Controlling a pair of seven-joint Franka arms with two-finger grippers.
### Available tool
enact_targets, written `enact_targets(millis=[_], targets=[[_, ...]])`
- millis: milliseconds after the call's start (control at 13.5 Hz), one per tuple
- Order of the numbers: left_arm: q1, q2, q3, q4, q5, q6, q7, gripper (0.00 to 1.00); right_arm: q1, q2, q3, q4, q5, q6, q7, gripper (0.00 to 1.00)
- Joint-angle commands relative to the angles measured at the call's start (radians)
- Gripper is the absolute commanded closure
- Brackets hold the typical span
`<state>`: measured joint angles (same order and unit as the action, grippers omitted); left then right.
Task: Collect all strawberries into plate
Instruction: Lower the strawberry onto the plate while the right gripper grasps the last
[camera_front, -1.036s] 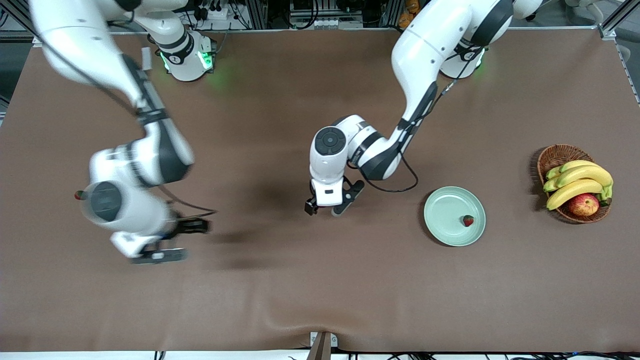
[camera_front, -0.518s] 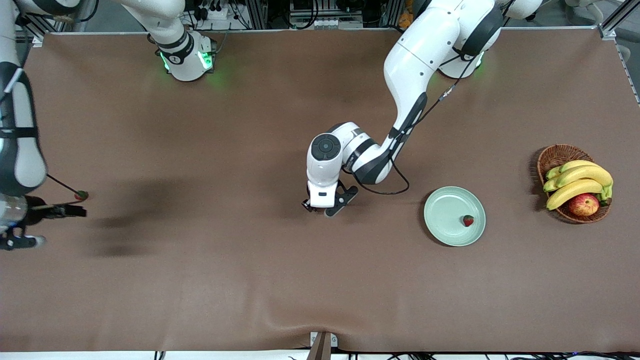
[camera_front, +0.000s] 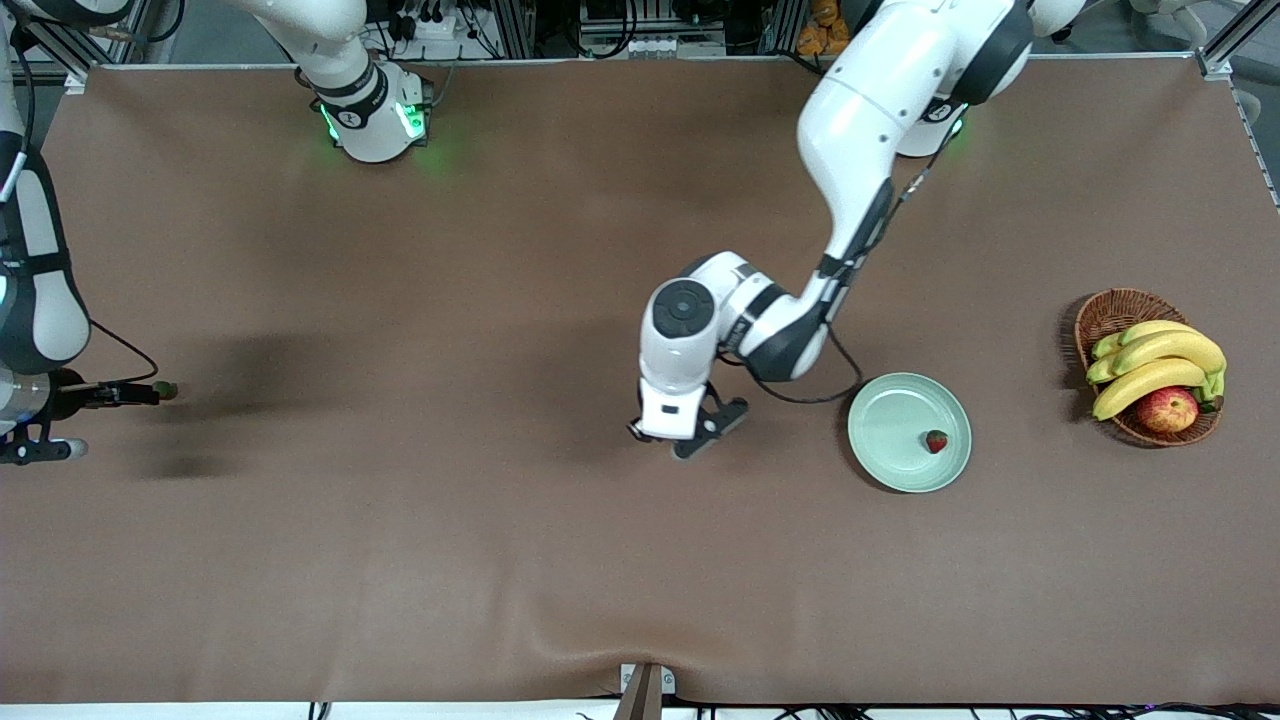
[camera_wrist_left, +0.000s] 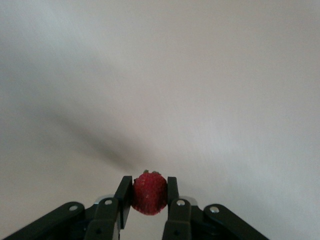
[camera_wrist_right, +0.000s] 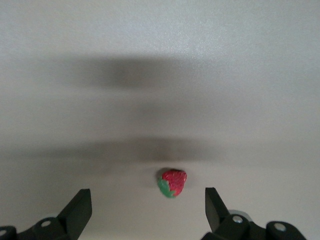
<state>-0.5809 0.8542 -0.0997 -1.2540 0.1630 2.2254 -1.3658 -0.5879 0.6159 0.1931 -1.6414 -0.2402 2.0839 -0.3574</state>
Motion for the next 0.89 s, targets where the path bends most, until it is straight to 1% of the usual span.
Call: enact_targets(millis=[0, 148, 296, 444, 592, 740, 814], targets=[[0.094, -0.128, -0.015, -0.047, 0.009, -0.107, 0.158, 1.0, -0.055, -0.018, 0.026, -0.102, -0.03, 0.129, -0.069, 0.0], [0.182, -0.214, -0.041, -0.137, 0.009, -0.124, 0.273, 1.0, -0.076, -0.007, 0.026, -0.123, -0.066, 0.172, -0.107, 0.0], [0.307, -0.303, -0.107, -0.272, 0.007, -0.124, 0.397, 1.0, -0.081, 0.007, 0.026, -0.123, -0.079, 0.183, -0.107, 0.0], [0.441, -0.363, -0.17, -0.391, 0.009, -0.122, 0.521, 1.0, -0.099, 0.03, 0.026, -0.126, -0.079, 0.203, -0.11, 0.0], [0.542, -0.391, -0.193, -0.49, 0.012, -0.107, 0.661, 1.0, -0.101, 0.038, 0.026, -0.126, -0.079, 0.214, -0.109, 0.0], [0.588, -0.385, -0.198, -0.54, 0.023, -0.077, 0.727, 1.0, -0.102, 0.039, 0.026, -0.144, -0.079, 0.217, -0.11, 0.0], [0.611, -0.38, -0.198, -0.571, 0.024, -0.032, 0.753, 1.0, -0.107, 0.038, 0.026, -0.162, -0.079, 0.24, -0.109, 0.0]])
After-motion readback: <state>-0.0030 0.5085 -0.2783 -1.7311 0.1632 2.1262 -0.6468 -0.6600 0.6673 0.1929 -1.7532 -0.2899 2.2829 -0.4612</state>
